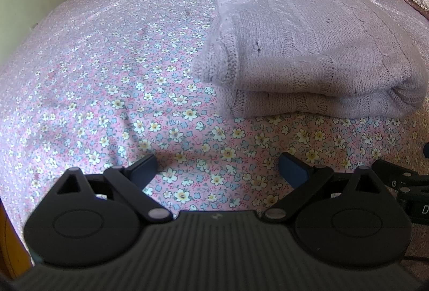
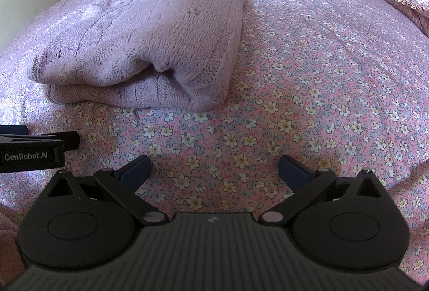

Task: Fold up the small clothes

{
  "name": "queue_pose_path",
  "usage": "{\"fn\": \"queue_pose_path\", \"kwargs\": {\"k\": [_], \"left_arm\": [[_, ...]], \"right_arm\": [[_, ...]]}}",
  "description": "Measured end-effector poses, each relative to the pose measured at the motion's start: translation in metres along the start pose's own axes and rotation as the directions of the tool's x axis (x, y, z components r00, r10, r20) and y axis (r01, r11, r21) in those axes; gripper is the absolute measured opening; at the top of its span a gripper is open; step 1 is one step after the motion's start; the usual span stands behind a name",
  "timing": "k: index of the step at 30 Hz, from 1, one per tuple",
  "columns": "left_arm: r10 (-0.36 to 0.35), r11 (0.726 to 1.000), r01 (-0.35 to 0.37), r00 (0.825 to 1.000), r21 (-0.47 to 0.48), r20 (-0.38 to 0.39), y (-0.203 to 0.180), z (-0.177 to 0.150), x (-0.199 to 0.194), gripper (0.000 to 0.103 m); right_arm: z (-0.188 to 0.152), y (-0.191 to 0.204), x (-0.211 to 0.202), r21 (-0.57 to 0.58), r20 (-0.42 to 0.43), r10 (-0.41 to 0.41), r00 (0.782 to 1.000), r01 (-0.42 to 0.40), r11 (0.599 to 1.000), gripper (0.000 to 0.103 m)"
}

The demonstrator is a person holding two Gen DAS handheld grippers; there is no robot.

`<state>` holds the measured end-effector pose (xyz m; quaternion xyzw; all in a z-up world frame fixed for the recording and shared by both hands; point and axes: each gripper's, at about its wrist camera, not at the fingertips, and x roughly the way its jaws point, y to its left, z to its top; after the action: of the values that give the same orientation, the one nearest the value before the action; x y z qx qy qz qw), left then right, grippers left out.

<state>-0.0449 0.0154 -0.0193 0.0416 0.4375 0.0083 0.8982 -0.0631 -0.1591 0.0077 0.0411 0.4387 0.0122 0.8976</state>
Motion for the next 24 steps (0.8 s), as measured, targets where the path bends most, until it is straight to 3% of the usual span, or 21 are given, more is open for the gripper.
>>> {"fn": "queue_pose_path", "kwargs": {"k": [24], "left_arm": [[0.002,1.0,-0.002,1.0,0.002,0.001,0.0004,0.0018,-0.0002,0.099]], "right_arm": [[0.0,0.0002,0.0003,0.0,0.0,-0.001,1.0,0.001,1.0,0.103]]}}
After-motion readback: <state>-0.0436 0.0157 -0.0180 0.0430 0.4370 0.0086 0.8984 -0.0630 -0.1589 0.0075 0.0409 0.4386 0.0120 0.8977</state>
